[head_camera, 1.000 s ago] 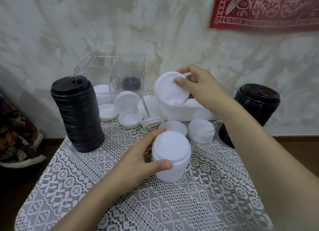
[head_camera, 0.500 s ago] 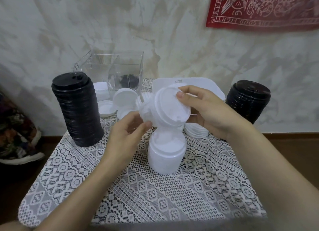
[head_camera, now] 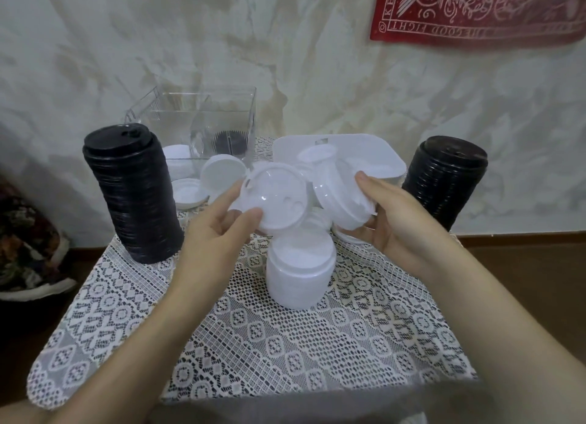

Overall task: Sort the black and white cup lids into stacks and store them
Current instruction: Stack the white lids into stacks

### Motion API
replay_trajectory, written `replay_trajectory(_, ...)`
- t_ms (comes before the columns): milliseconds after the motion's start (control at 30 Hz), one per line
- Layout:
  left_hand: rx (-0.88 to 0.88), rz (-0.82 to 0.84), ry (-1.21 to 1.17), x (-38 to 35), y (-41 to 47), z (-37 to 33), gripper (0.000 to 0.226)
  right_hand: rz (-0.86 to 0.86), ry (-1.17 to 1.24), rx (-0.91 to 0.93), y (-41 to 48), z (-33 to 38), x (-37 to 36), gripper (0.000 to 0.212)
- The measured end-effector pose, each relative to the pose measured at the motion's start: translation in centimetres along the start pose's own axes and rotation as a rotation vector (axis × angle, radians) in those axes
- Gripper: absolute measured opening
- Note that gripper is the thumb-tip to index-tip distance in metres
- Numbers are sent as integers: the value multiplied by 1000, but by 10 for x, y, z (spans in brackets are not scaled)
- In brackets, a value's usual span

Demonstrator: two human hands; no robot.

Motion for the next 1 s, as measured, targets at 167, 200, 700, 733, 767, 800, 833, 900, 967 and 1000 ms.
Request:
replay_trajectory(167,27,71,71,-4,-3,6,44,14,-38,3,-5,-4,0,35)
replay_trajectory(200,35,70,91,-3,-3,9,45,25,-43,7,-6,-5,0,35)
replay_trajectory(700,-49,136,258,-2,-5,19,26,43,-41,-6,-8,-6,2,37)
replay_trajectory(733,-48,145,272,-2,-7,17,25,43,-40,-5,-8,-5,2,36)
replay_trajectory(767,-49,150,287,-3,-8,16,24,43,-39,-5,-8,-5,3,36)
replay_trajectory(800,-53,150,304,-4,-9,15,24,45,-38,-6,-8,-5,4,36)
replay_trajectory(833,-60,147,322,-5,-10,14,27,49,-40,-8,-8,-5,4,36)
replay_trajectory(900,-69,147,361,-6,-13,13,39,55,-55,-15,-9,-5,5,34)
replay_trajectory(967,-53,150,366,-6,-15,14,53,59,-70,-22,-9,-5,5,32)
replay_trajectory(1000,-47,156,368,-7,-15,15,56,62,-71,-23,-9,-5,5,33)
Point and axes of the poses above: each hand's wrist, its own y-axis towards the middle knuckle, its own x-axis out of the back of the hand, z = x × y, the point moved 2 cm from there along y, towards the middle knuckle, and after that the axes turned 13 degrees about -y, right-handed, at the moved point
